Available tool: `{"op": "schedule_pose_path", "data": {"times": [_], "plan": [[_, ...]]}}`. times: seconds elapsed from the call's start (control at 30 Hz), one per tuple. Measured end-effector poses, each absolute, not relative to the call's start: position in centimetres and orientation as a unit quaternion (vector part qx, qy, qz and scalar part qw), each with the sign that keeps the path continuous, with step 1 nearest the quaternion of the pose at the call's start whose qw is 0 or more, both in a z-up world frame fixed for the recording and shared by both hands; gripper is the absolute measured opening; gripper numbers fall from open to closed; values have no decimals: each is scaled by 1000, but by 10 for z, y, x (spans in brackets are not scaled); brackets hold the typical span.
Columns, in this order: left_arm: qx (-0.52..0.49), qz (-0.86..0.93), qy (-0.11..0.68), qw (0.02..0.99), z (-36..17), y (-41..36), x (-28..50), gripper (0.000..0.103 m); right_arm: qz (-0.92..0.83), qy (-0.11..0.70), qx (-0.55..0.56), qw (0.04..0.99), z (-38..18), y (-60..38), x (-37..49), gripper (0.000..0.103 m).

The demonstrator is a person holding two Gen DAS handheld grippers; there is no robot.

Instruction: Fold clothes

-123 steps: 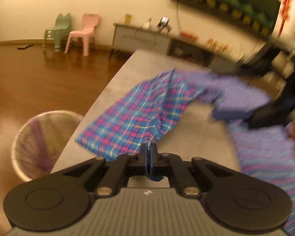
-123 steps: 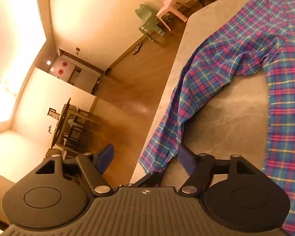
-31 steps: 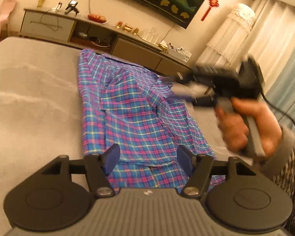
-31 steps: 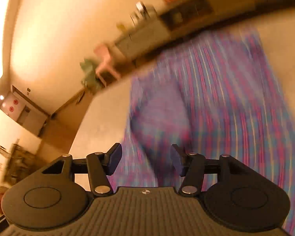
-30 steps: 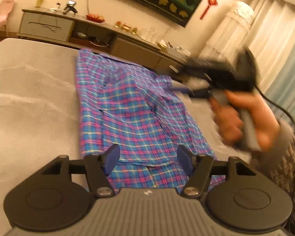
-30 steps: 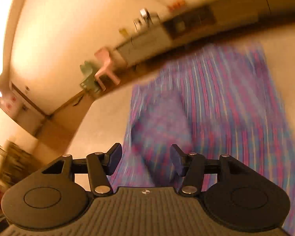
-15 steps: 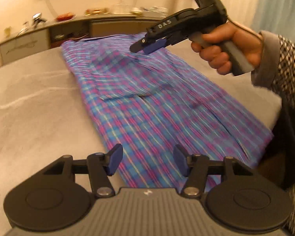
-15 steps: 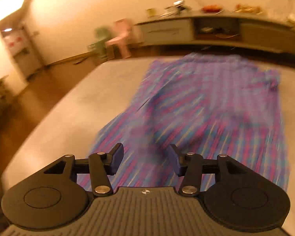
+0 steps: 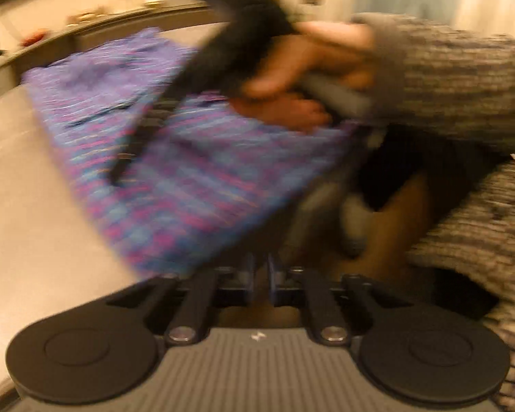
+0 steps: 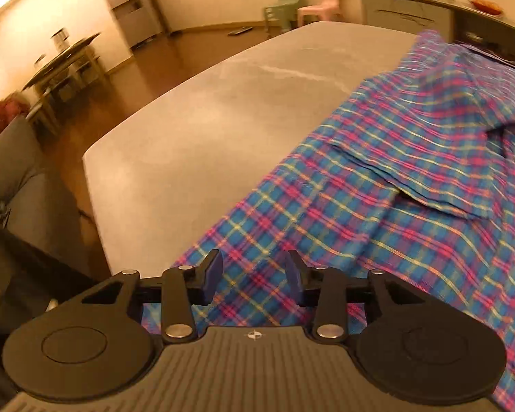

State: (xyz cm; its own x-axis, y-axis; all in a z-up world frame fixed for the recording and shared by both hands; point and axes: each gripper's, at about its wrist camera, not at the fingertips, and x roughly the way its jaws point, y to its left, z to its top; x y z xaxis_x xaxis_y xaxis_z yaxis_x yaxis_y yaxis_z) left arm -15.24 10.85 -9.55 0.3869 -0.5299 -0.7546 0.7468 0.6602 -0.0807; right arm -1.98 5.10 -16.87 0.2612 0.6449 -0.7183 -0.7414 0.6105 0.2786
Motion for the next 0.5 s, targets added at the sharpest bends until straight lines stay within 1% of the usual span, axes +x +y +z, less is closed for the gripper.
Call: {"op": "schedule_pose_path", "data": {"times": [0.07,0.1,0.17,0.2,0.27,0.33,0.37,0.4,0.47,0.5], "plan": [[118,-354,380,846,-88,117,-153,15,429,418,-61,799,-170,44,-24,43],[103,-332,374,860,-84,123,-152,17,425,415,-63,802,-171,40,-26,45],[64,-284,361,886,-75,139,-146,19,431,400,-83,804,-167,34,-40,47],[38,-258,358,897,-72,150,-141,22,446,388,-96,801,-166,33,-49,49],[6,-218,362,906,-70,165,-130,23,478,365,-121,789,-164,26,-71,52],[49,-215,380,899,-80,156,-123,23,509,343,-150,775,-163,30,-87,56],[84,-220,385,892,-86,146,-121,23,518,339,-164,768,-163,34,-94,57],[124,-226,383,887,-93,136,-121,20,526,335,-179,761,-164,38,-101,57],[193,-233,371,878,-105,121,-122,20,521,334,-209,757,-171,44,-107,56],[211,-238,364,875,-109,118,-123,20,517,334,-222,756,-173,46,-109,54]]}}
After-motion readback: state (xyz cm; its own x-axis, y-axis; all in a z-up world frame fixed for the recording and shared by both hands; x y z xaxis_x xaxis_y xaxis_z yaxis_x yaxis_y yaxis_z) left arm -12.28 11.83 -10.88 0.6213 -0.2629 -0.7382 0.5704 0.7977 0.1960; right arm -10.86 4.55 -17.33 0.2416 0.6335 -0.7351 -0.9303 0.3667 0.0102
